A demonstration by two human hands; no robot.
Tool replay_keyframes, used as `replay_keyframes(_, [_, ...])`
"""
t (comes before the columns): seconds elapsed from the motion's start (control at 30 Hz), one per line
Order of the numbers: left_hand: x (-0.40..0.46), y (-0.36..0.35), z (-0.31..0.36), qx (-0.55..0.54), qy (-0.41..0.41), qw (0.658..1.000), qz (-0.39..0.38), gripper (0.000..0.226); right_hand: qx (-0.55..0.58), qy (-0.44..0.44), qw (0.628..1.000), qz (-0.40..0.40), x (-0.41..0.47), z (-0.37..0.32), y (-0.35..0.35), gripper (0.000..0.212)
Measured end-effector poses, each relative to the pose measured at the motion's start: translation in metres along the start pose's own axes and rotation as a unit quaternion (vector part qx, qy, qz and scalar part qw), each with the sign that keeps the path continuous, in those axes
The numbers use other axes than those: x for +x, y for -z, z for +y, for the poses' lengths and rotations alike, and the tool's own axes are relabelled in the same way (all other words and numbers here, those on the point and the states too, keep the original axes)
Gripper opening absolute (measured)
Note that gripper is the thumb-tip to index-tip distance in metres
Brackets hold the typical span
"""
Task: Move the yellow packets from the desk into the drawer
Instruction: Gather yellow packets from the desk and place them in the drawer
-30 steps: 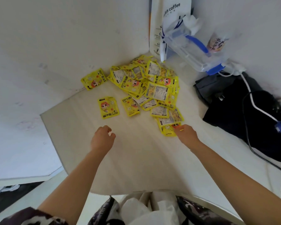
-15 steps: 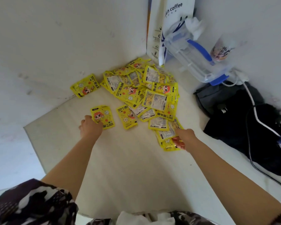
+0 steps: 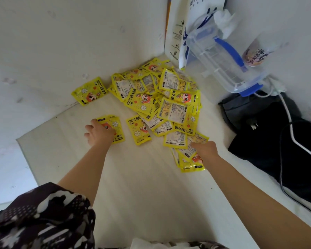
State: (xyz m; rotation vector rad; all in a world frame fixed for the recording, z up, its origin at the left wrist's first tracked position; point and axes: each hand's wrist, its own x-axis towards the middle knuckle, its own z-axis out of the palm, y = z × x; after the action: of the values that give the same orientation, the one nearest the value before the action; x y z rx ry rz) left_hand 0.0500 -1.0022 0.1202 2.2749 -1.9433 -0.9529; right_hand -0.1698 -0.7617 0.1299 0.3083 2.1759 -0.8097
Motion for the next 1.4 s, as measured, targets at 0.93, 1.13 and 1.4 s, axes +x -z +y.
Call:
replay_keyframes(0.93, [-0.056,-0.017,0.043,-0.385,0.054,0.908,-0.157,0.032,-0.067,0.064,0.994,-0.060,-0.013,0.033,0.030,0.009])
replay_keyframes(1.13, [-0.061,-0.040,0.044,-0.303,0.078,0.941,-0.127,0.017,-0.144,0.093,0.985,-0.028,-0.012,0.022,0.016,0.032])
replay_keyframes(1.4, [-0.057,-0.042,0.049,-0.272,0.087,0.952,-0.107,0.028,-0.172,0.097,0.980,-0.014,-0.014,0.016,0.010,0.046])
